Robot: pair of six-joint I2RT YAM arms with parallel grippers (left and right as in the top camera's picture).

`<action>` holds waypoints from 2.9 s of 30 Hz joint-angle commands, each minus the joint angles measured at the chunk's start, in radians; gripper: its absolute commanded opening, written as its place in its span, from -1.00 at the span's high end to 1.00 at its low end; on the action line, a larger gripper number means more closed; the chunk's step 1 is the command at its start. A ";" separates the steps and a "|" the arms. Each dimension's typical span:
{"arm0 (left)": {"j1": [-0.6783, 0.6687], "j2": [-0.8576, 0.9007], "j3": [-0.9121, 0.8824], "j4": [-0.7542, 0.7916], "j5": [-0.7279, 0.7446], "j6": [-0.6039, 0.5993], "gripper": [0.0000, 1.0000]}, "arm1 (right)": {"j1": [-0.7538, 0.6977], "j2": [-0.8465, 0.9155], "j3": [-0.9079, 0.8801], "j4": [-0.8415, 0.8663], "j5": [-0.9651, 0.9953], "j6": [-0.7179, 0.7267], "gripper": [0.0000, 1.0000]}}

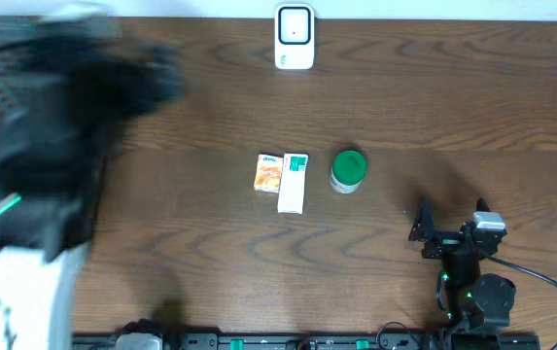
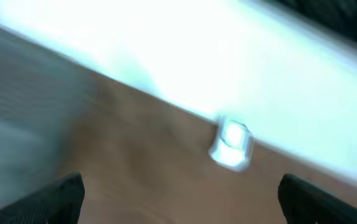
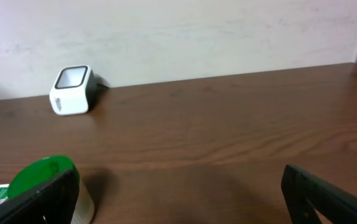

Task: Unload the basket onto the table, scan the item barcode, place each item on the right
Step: 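Place the Kleenex pack beside the Panadol box with the left gripper, then reach into the basket and grasp the red TOP chocolate bar with left gripper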

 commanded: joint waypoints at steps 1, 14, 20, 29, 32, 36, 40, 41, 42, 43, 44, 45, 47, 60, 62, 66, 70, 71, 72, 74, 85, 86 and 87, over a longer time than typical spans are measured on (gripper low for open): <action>0.247 0.023 0.042 -0.076 -0.018 0.031 -1.00 | 0.008 -0.005 -0.001 -0.004 0.002 -0.013 -0.98; 0.751 0.343 0.011 -0.295 -0.003 0.173 -1.00 | 0.008 -0.005 -0.001 -0.004 0.002 -0.013 -0.99; 0.743 0.394 -0.108 -0.291 -0.003 0.451 -1.00 | 0.008 -0.005 -0.001 -0.004 0.002 -0.013 -0.99; 0.741 0.394 -0.387 -0.101 0.070 0.611 -0.96 | 0.008 -0.005 -0.001 -0.004 0.002 -0.013 -0.99; 0.740 0.394 -0.478 -0.028 0.073 0.615 -0.96 | 0.008 -0.005 -0.001 -0.004 0.002 -0.013 -0.99; 0.740 0.394 -0.554 0.043 0.089 0.616 -0.96 | 0.008 -0.005 -0.001 -0.004 0.002 -0.013 -0.99; 0.740 0.395 -0.607 0.081 0.103 0.616 -0.96 | 0.008 -0.005 -0.001 -0.004 0.002 -0.013 -0.99; 0.740 0.395 -0.618 0.090 0.103 0.615 -0.96 | 0.008 -0.005 -0.001 -0.004 0.002 -0.013 -0.98; 0.740 0.395 -0.628 0.101 0.103 0.615 -0.96 | 0.008 -0.005 -0.001 -0.004 0.002 -0.013 -0.99; 0.740 0.395 -0.637 0.108 0.104 0.615 -0.96 | 0.008 -0.005 -0.001 -0.004 0.002 -0.013 -0.98; 0.740 0.395 -0.642 0.112 0.114 0.616 -0.96 | 0.008 -0.005 -0.001 -0.004 0.002 -0.013 -0.99; 0.740 0.396 -0.647 0.118 0.122 0.616 -0.96 | 0.008 -0.005 -0.001 -0.004 0.002 -0.013 -0.99; 0.740 0.402 -0.650 0.124 0.148 0.627 -0.96 | 0.008 -0.005 -0.001 -0.004 0.002 -0.013 -0.98; 0.708 0.553 -0.650 0.185 0.192 0.718 -0.96 | 0.008 -0.005 -0.001 -0.004 0.002 -0.013 -0.99; 0.709 0.576 -0.650 0.190 0.183 0.732 -0.96 | 0.008 -0.005 -0.001 -0.004 0.002 -0.013 -0.99; 0.709 0.591 -0.650 0.204 0.142 0.731 -0.96 | 0.008 -0.005 -0.001 -0.004 0.002 -0.013 -0.99; 0.711 0.591 -0.650 0.216 0.139 0.730 -0.79 | 0.008 -0.005 -0.001 -0.004 0.002 -0.013 -0.99; 0.711 0.591 -0.650 0.217 0.139 0.731 -0.67 | 0.008 -0.005 -0.001 -0.004 0.002 -0.013 -0.98; 0.711 0.591 -0.650 0.217 0.139 0.731 -0.48 | 0.008 -0.005 -0.001 -0.004 0.002 -0.013 -0.98; 0.711 0.591 -0.650 0.216 0.140 0.729 -0.06 | 0.008 -0.005 -0.001 -0.004 0.002 -0.013 -0.98; 0.711 0.591 -0.650 0.185 0.140 0.679 0.35 | 0.008 -0.004 -0.001 -0.003 0.002 -0.014 -0.99; 0.711 0.591 -0.650 0.186 0.140 0.665 0.38 | 0.008 -0.004 -0.001 -0.003 0.002 -0.014 -0.98; 0.711 0.591 -0.648 0.186 0.140 0.652 0.42 | 0.008 -0.004 -0.001 -0.003 0.002 -0.014 -0.99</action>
